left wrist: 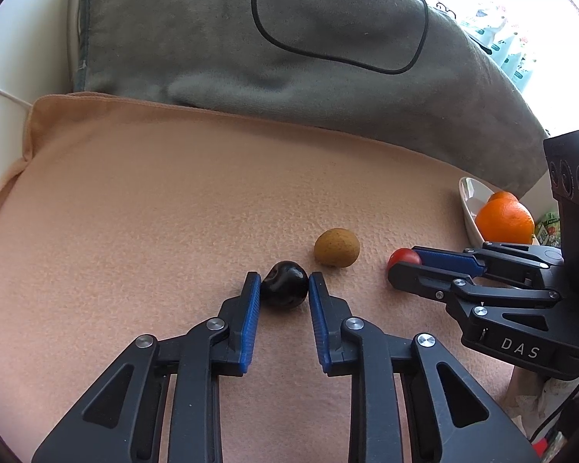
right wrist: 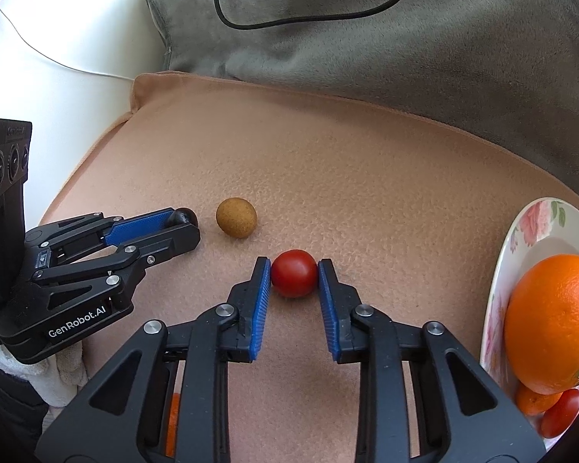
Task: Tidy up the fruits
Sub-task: 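Carry the cherry tomato with the right gripper onto the plate while the left carries the plum toward it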
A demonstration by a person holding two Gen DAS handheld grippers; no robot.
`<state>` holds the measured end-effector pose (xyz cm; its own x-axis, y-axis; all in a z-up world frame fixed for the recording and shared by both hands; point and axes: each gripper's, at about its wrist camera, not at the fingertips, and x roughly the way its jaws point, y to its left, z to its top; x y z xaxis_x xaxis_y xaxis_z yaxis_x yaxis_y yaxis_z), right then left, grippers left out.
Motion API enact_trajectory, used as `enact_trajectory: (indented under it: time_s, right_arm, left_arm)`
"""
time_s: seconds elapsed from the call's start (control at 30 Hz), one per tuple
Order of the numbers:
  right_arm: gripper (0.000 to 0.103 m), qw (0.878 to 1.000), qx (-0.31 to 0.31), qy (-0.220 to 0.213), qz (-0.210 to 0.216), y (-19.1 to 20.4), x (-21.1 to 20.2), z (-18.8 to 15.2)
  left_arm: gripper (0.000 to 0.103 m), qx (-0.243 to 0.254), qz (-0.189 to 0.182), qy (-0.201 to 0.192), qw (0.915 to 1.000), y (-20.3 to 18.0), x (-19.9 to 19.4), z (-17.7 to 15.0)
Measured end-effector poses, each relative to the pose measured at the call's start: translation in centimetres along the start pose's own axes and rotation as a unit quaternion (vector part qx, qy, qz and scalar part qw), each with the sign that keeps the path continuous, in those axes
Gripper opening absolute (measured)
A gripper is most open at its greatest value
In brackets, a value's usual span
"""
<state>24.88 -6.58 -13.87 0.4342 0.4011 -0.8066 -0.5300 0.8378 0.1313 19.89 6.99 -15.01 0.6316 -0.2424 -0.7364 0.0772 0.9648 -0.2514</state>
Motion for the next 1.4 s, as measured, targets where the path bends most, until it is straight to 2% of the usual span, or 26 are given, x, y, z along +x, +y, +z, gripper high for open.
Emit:
enact_trajectory:
  time_s: [0.23, 0.8, 1.03, 1.4]
  right_arm:
    - [0.026, 1.0, 0.007, -0.018, 0.005, -0.3, -1.6, -0.3]
    - [0.026, 0.995, 0.035, -0.089, 0.003, -3.1, -10.3, -3.2]
    - [0.026, 0.991, 0.062, -0.115, -0.01, -5.9, -13.6, -4.8]
    - [0.026, 0.986, 0.098, -0.131, -0.035, -10.2, -16.7, -7.2]
  left_arm:
    - [0.023, -0.001, -0.002, -0.007, 1.0, -0.1, -1.0, -0.7]
    - [0.023, 0.008, -0.023, -0.032, 0.9992, -0.5, -4.3, -0.4]
    - [0.023, 0.027, -0.04, -0.042, 0.998, -3.0, -4.9, 0.9]
    - [0.023, 0.065, -0.065, -0.053, 0.9943, -8.5, -5.0, 2.7]
